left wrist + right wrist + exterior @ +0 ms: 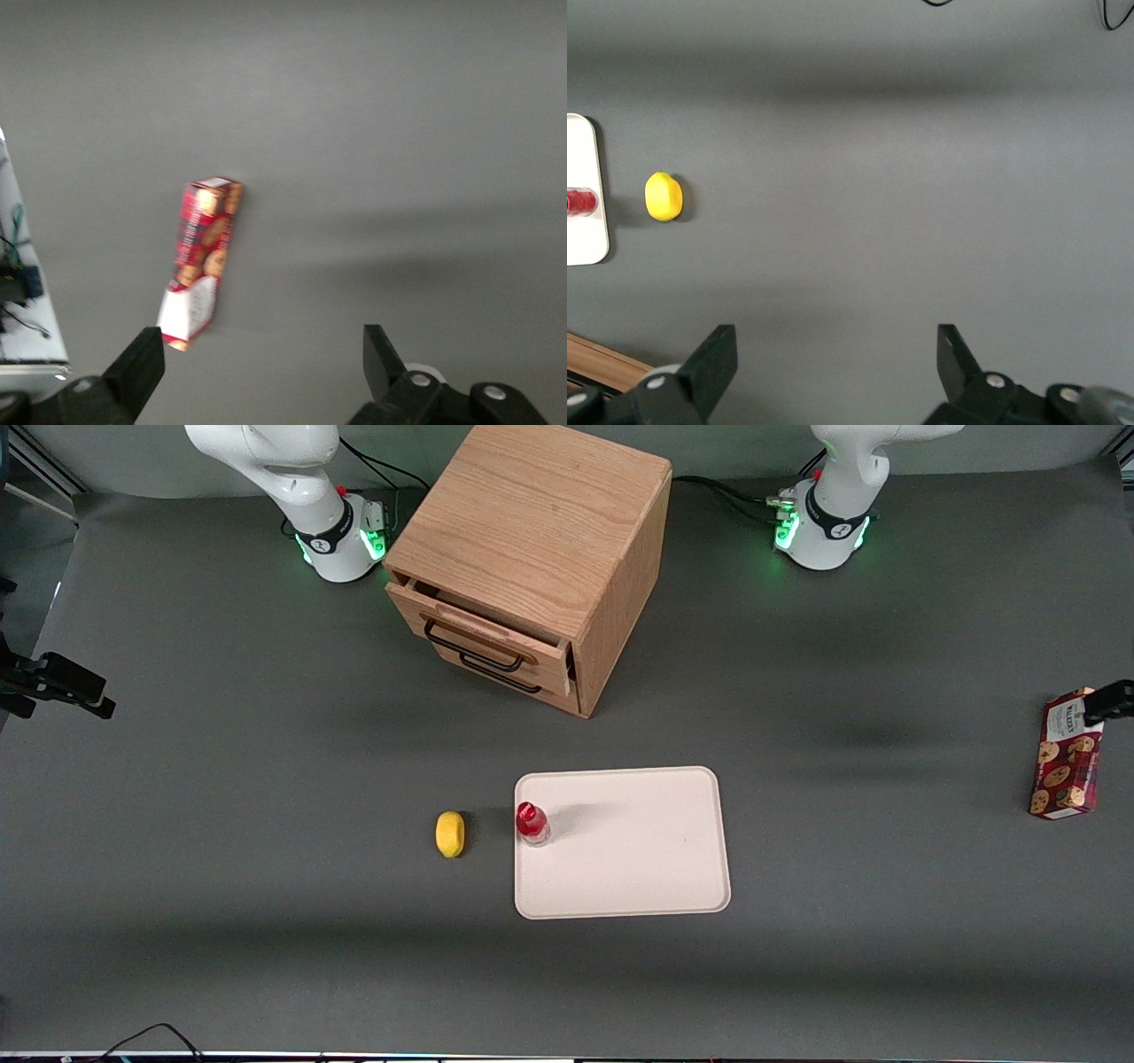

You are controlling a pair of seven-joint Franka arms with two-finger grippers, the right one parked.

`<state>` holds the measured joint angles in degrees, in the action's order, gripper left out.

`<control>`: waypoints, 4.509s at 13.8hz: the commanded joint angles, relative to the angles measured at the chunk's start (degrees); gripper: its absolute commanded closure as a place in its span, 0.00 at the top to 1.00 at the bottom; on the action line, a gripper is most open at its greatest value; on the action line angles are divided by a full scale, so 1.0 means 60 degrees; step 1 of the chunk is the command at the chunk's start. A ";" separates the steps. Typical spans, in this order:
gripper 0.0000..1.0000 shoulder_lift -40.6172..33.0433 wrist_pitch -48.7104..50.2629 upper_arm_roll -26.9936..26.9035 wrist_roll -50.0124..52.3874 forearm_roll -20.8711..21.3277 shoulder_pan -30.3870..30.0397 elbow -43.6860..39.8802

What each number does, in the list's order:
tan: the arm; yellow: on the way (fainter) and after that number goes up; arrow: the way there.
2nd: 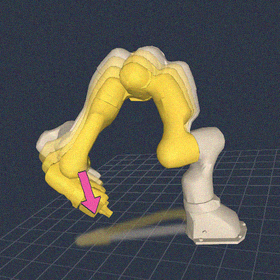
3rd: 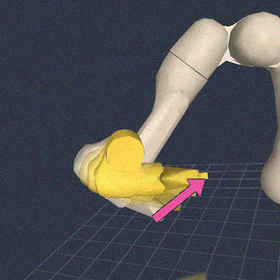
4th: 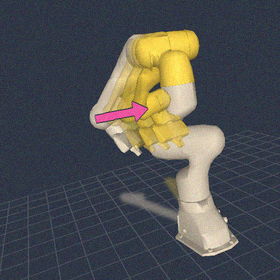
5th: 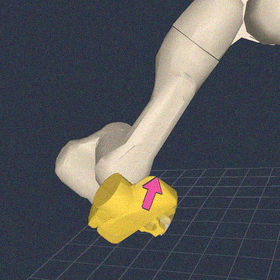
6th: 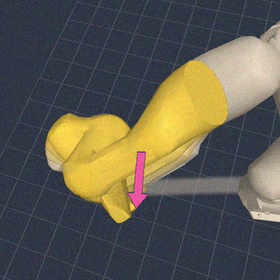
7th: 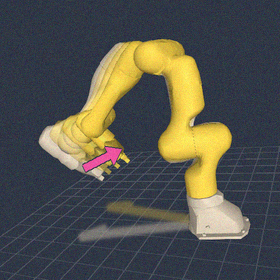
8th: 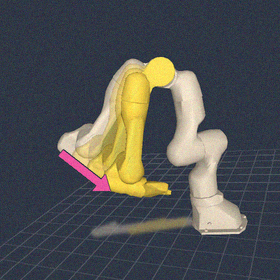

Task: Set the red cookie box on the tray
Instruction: 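Lower the open left gripper over the red plaid cookie box, then close the left gripper on the cookie box's end and lift it, then carry the held cookie box with the left gripper over the white tray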

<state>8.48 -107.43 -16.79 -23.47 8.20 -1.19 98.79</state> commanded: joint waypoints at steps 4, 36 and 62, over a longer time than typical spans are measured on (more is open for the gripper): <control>1.00 0.2215 -0.2175 -0.0644 -0.3215 -0.0836 -0.0898 -0.0058; 0.00 0.2719 0.0258 0.0144 -0.3522 -0.2189 -0.1253 -0.1635; 0.00 0.6057 -0.3350 0.5391 0.9786 0.0655 0.2264 -0.2549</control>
<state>45.77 -127.12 15.81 33.71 10.75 12.04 82.83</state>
